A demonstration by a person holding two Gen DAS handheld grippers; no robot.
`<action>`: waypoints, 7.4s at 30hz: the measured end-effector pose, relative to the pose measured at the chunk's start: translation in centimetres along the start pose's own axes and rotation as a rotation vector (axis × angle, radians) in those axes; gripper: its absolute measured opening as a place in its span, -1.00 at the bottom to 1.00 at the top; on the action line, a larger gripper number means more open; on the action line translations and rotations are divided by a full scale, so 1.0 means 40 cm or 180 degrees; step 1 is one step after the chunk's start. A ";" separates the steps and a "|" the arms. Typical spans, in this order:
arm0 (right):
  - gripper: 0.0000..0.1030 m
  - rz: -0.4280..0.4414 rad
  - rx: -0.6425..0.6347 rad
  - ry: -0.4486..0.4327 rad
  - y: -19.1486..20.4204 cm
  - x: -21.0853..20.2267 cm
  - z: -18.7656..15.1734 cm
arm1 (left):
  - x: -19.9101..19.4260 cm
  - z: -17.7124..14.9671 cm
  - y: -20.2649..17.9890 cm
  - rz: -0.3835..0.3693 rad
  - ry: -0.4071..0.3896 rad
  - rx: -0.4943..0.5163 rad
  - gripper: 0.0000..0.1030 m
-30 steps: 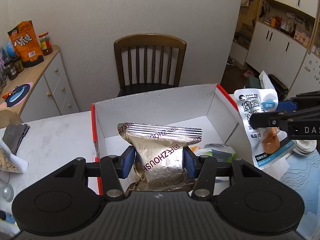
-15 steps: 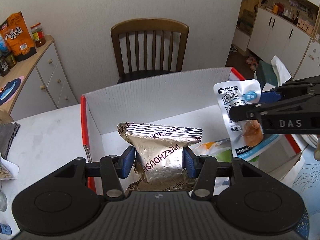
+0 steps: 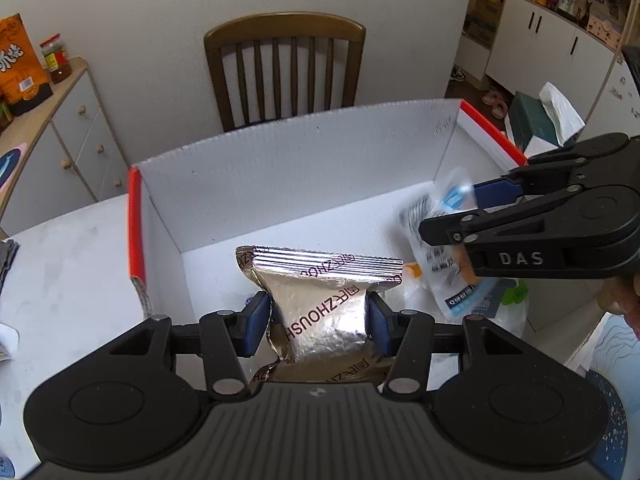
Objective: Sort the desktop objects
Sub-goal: 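Lower both packets into the box and open both tools, then withdraw both tools from the box toward the items on the table, then grasp the cotton swab bag with the left tool while the right tool grasps the pink binder clip, then carry the swab bag and pink clip with both tools over the red box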
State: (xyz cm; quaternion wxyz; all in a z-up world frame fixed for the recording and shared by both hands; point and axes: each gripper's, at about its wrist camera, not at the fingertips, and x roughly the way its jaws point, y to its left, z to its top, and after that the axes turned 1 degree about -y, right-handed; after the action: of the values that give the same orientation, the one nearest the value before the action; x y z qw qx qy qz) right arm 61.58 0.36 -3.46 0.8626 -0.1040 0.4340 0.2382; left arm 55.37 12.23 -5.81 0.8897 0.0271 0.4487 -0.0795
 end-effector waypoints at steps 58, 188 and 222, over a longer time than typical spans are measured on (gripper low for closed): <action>0.73 0.0302 0.0184 -0.0340 0.006 -0.258 -0.065 | -0.211 -0.066 -0.003 -0.0066 -0.0419 -0.0343 0.98; 0.11 -0.0431 0.1591 0.0208 0.245 -0.515 -0.874 | -0.437 -0.868 -0.400 -0.1201 -0.0121 0.1753 0.32; -0.48 -0.0381 0.1205 0.0111 0.299 -0.579 -0.860 | -0.528 -0.827 -0.248 -0.1293 0.0000 0.0942 -0.31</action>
State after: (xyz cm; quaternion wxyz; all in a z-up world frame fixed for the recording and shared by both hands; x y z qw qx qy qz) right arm 19.74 -10.00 -5.34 0.8717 0.0304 0.4790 0.0988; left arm 15.10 8.86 -8.35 0.8418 0.0663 0.4285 -0.3215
